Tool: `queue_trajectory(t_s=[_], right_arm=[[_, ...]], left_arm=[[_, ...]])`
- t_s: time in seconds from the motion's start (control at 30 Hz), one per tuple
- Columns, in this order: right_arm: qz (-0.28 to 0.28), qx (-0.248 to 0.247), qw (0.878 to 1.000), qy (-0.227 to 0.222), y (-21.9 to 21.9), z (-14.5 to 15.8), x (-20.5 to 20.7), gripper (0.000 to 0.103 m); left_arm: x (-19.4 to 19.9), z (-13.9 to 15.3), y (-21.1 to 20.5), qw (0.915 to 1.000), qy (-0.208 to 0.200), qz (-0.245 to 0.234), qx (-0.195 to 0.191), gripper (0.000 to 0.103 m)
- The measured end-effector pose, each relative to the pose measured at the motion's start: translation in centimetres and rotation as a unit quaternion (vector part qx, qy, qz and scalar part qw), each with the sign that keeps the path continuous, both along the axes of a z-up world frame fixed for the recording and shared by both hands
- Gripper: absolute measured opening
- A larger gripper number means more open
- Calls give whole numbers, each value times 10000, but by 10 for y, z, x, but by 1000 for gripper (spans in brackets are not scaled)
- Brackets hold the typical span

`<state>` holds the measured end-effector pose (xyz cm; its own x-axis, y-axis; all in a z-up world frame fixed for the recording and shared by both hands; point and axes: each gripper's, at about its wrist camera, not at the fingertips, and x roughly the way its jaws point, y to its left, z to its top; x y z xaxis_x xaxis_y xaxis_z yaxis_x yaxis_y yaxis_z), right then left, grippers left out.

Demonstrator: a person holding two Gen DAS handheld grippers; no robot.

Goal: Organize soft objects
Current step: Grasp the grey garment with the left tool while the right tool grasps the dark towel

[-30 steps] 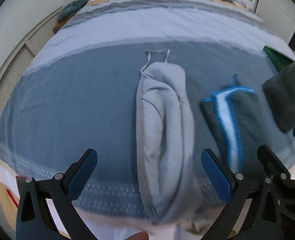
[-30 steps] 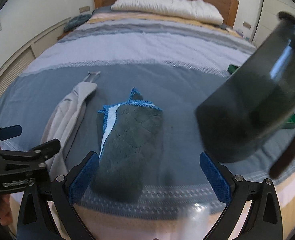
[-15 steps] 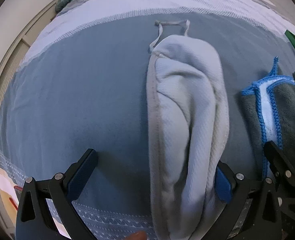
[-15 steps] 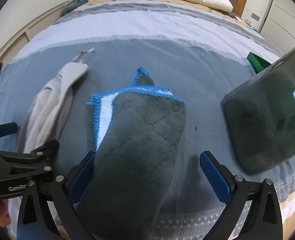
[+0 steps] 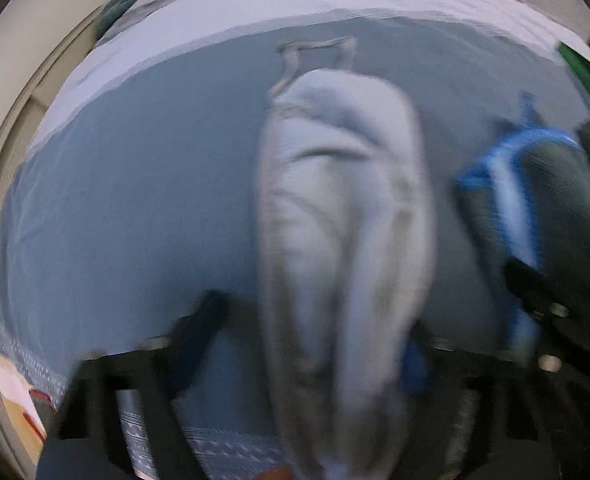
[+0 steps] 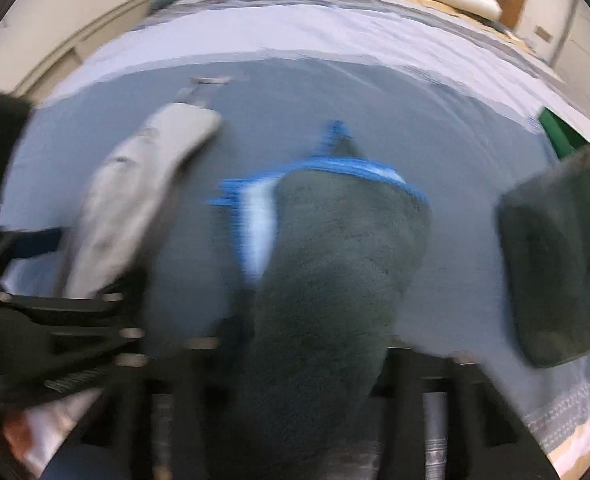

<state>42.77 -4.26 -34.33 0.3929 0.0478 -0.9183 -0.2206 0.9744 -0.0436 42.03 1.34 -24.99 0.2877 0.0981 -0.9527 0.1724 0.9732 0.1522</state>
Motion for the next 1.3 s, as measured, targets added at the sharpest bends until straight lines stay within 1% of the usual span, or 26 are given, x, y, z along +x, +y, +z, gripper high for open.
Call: queue_trajectory(t_s=[0.07,0.13,0.2,0.4,0.47,0.63,0.67,0.87,1.0,1.1,1.3], right_arm=[[68,-35,9999,-101,7,1,-2,24],[93,17,9999,-130,7,1,-2,23],[159,89,9997,-178,7,3,-1,22],[289,158,9990,-314,3,12,-10,22],[282,205,9988,-341,2,23,-17,22],[261,250,9982,-470,-11,36,-24,22],[257,256,9982,-488,-13,34,-22,22],[143,310,9971,-681,-21,43,-36,22],[54,337,9956,-872,-29,53,-46,22],[-11,415,9948,-932,-40,63,-56,22],[-12,502,9941,-962,-57,81,-83,22]], left_arm=[[-2,4,-8,9998,14,-185,-100,26],[-3,5,-11,9997,-35,-226,-28,21],[-2,5,-11,9996,-79,-224,-122,17],[-7,14,12,9978,-121,-121,-639,14],[-5,15,10,9975,-131,-85,-691,14],[-11,27,24,9957,-245,30,-888,14],[-12,36,26,9958,-272,52,-872,14],[-26,50,19,9956,-515,48,-786,14],[-33,64,12,9952,-663,4,-725,14],[-40,78,8,9946,-745,-17,-722,14],[-52,99,-1,9956,-675,38,-655,14]])
